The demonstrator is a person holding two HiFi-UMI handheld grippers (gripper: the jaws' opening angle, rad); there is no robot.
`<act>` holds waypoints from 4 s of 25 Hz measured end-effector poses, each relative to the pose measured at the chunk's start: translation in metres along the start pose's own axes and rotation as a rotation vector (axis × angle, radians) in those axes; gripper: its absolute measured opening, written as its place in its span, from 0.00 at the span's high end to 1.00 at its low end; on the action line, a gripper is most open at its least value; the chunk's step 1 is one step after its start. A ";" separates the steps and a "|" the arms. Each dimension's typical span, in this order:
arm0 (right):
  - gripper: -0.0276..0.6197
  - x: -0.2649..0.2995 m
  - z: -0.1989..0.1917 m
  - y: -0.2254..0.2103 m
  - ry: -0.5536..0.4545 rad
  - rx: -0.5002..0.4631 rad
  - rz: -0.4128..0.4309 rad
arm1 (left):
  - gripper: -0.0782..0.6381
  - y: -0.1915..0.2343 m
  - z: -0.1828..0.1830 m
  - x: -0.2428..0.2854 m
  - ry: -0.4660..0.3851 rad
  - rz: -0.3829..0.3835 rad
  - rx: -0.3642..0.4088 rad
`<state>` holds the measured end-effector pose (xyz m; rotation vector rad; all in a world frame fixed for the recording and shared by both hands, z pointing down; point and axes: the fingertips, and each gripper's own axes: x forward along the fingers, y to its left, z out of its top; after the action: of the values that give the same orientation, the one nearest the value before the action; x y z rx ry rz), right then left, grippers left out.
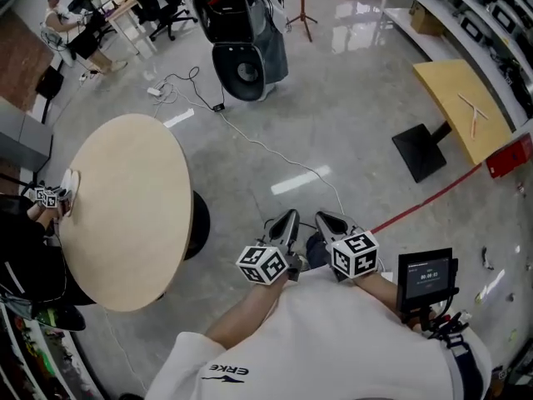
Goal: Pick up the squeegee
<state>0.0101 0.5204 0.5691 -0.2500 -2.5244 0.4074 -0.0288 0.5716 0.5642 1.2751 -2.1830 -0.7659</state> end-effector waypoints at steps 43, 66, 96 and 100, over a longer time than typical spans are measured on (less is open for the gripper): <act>0.95 0.090 0.186 -0.295 -0.227 0.251 -0.334 | 0.88 -0.010 0.087 0.390 0.315 -0.386 0.174; 0.95 0.045 0.183 -0.392 -0.396 0.481 -0.828 | 0.88 -0.062 0.022 0.484 0.668 -0.824 0.323; 0.95 -0.128 0.156 -0.562 -0.504 0.540 -0.902 | 0.88 -0.231 -0.094 0.595 0.731 -0.913 0.320; 0.95 -0.152 0.149 -0.584 -0.509 0.544 -0.902 | 0.88 -0.255 -0.113 0.607 0.734 -0.907 0.314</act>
<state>-0.0012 -0.1007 0.5722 1.2803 -2.5296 0.8020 -0.0659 -0.0953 0.5532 2.2926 -1.1076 -0.1527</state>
